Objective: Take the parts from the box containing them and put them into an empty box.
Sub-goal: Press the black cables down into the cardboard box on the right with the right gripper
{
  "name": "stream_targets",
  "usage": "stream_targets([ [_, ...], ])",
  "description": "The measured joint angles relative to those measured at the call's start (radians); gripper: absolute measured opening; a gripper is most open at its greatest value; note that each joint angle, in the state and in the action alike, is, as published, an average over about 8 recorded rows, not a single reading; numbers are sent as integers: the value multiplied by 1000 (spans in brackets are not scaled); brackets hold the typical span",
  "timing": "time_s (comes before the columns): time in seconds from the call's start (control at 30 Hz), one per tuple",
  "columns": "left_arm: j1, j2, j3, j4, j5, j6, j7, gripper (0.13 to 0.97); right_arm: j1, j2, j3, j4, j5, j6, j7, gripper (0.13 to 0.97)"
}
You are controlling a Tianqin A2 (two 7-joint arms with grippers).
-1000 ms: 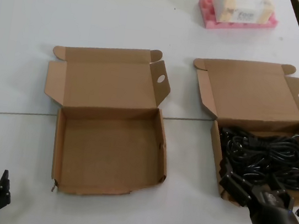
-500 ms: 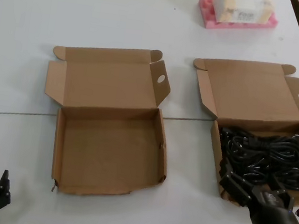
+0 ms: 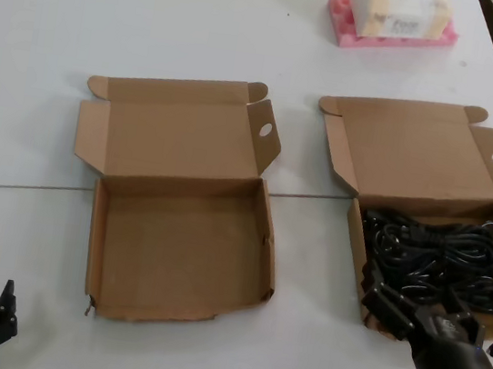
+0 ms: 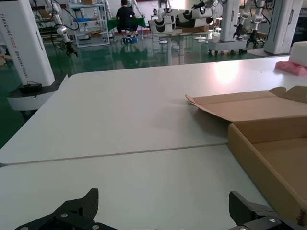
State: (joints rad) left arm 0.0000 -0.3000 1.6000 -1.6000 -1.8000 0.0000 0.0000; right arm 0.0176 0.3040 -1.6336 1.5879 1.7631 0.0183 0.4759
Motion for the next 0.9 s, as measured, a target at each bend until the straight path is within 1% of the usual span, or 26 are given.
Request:
stream_targets([
  [0.13,0,0,0,0,0,0,0,966,-3,14,-6,4,10,17,0,966],
  [0.23,0,0,0,0,0,0,0,966,-10,47,-19,18,35,56,0,966],
  [0.37,0,0,0,0,0,0,0,966,-24,126,-50,56,94,144,0,966],
  [0.47,0,0,0,0,0,0,0,966,-28,208,-95,95,143,225,0,966],
  [0.57,0,0,0,0,0,0,0,966,-8,306,-174,129,176,314,0,966],
  [0.67,0,0,0,0,0,0,0,966,39,410,-292,148,172,403,0,966],
  [0.8,0,0,0,0,0,0,0,966,130,533,-471,142,112,497,0,966],
  [0.9,0,0,0,0,0,0,0,966,184,591,-561,118,29,519,0,966],
])
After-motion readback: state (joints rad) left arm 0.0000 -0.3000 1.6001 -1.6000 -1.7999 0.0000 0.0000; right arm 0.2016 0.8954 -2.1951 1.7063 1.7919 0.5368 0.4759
